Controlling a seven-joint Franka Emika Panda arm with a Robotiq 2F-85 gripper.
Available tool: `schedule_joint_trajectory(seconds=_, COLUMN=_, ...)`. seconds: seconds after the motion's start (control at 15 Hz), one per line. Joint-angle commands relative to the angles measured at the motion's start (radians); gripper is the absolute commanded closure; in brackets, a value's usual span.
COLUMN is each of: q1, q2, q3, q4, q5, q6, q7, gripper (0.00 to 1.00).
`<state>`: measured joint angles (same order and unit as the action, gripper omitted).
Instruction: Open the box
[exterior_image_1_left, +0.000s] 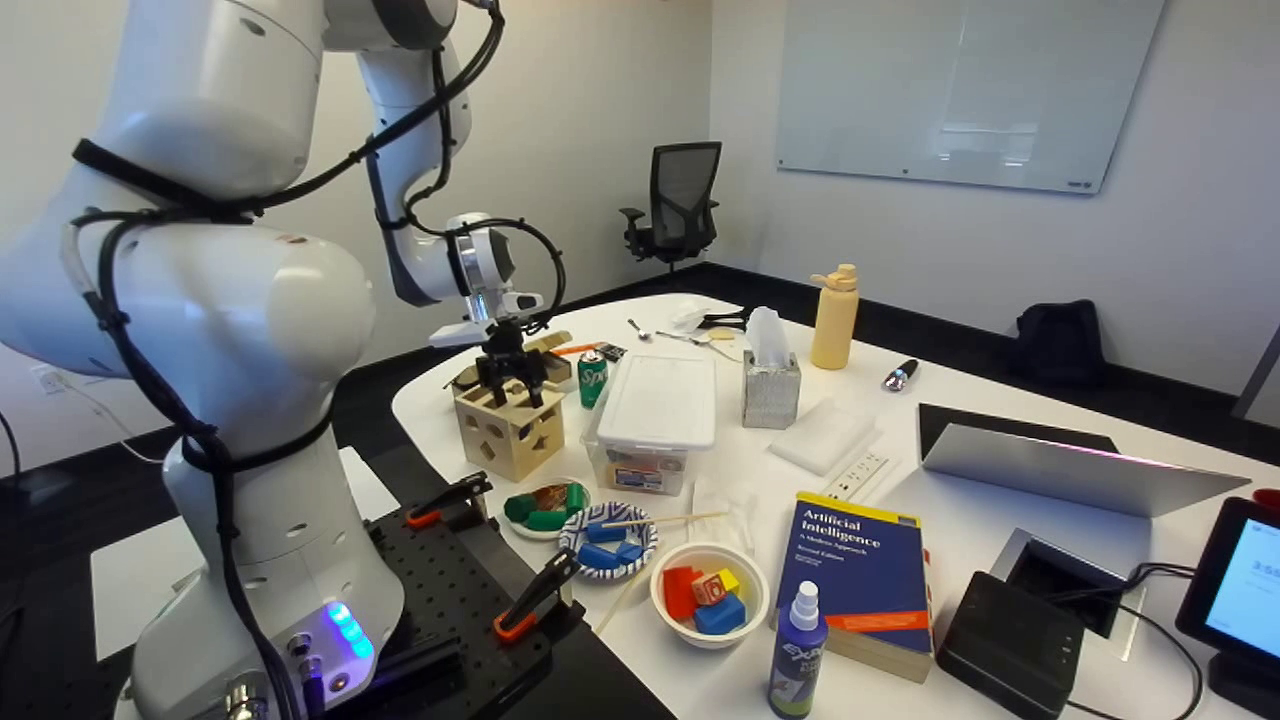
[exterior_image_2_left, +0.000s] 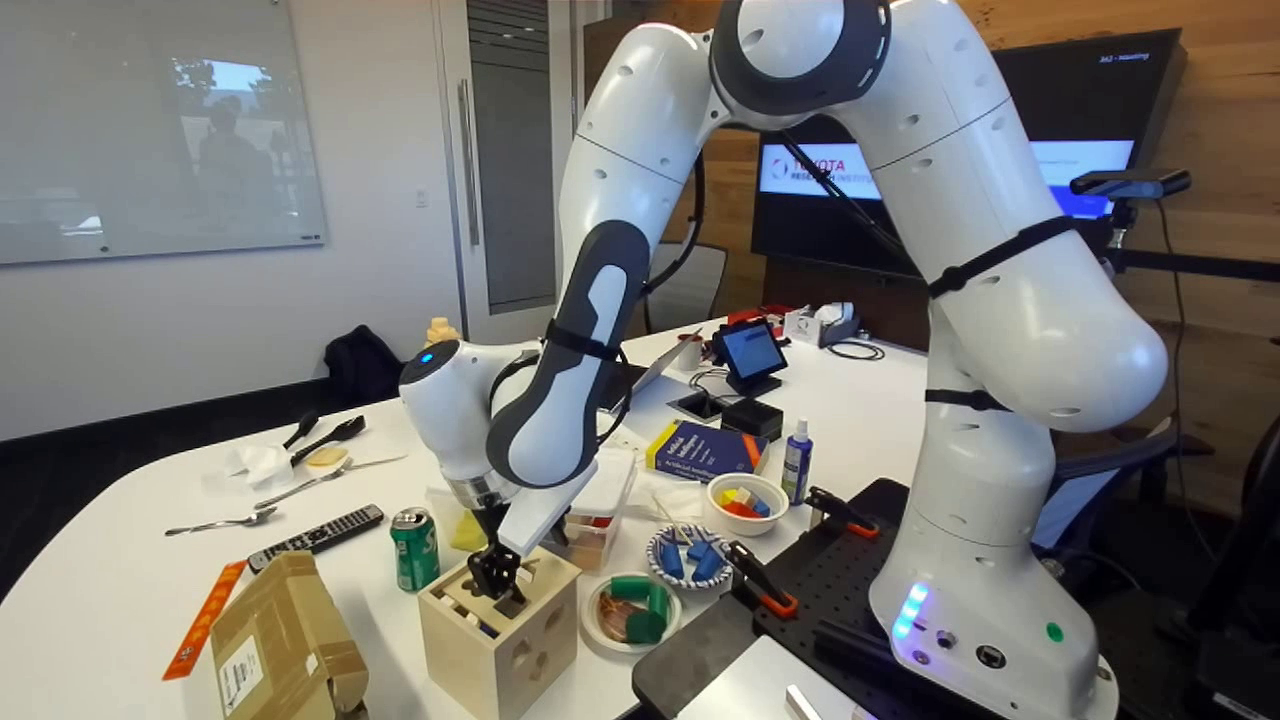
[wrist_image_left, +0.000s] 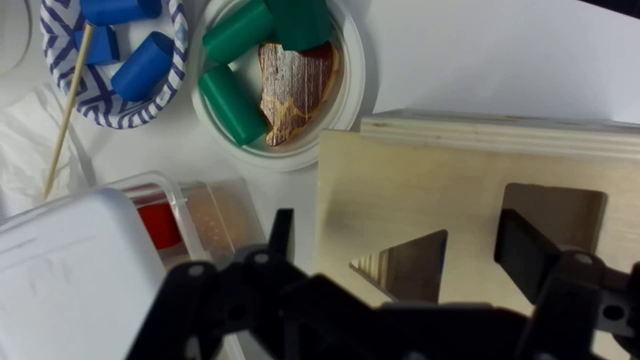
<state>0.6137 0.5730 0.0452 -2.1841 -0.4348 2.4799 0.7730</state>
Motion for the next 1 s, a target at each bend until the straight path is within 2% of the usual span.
schedule_joint_trajectory(seconds=0.0, q1=0.017, q2=-0.010, q3=-0.025, q4=-0.008, q5=-0.011, q6=-0.020, q7=0.026, gripper=0.00)
schedule_joint_trajectory(seconds=0.93, q1=0.007, q2=-0.022, q3=-0.059, q4=-0.053, q5=-0.017, q6=-0.008, q7=0.039, gripper=0.00)
